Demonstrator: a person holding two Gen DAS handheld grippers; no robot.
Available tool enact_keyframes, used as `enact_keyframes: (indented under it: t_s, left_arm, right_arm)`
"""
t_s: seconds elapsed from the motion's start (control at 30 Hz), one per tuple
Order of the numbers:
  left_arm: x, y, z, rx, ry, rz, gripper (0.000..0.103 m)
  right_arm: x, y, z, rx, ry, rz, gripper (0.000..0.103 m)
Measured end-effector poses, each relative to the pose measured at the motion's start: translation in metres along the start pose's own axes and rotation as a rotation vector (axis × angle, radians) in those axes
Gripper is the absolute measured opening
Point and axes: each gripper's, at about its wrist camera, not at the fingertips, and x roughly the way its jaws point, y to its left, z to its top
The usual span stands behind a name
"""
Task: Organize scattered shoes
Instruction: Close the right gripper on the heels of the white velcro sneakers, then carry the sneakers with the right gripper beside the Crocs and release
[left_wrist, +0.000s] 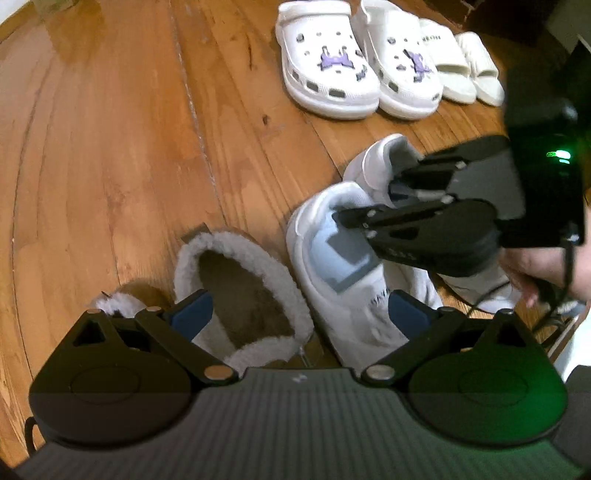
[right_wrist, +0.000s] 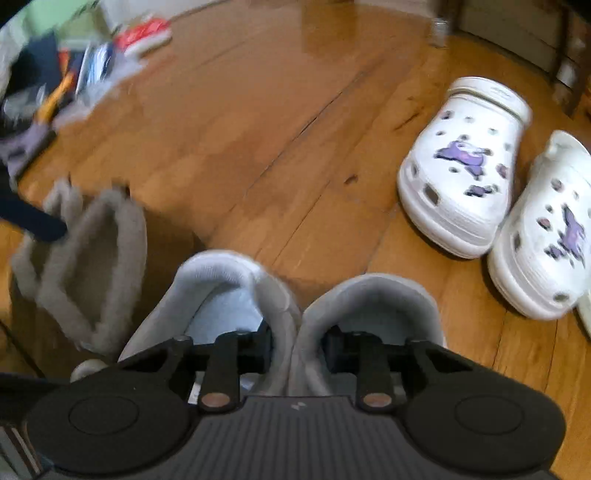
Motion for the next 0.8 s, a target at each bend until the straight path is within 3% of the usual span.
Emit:
enact_keyframes:
  t_s: [0.23, 0.43, 0.6, 0.8]
  left_arm:
    - [-0.02, 0.003, 0.007, -0.003, -0.107, -0.061, 0.103]
    - [-0.052, -0.005, 0.007, 0.057, -0.223, 0.068, 0.103]
    - [-0.066, 0.01, 0.018, 0.015, -0.254, 0.01, 0.103]
    - [-0.069, 0.037, 0.029, -0.053, -0.291, 0.063, 0.103]
  right_arm:
    - [-0.04, -0.011, 0.008, 0.045, -0.209, 0.081, 0.025]
    - [-0.074, -0.02, 0.015, 0.083, -0.388, 0.151, 0.025]
    - [-0.073, -0.029, 0.071, 0.127, -0.408, 0.198, 0.025]
    - [-0.058, -0.04, 0.137, 0.204, -0.386, 0.273, 0.025]
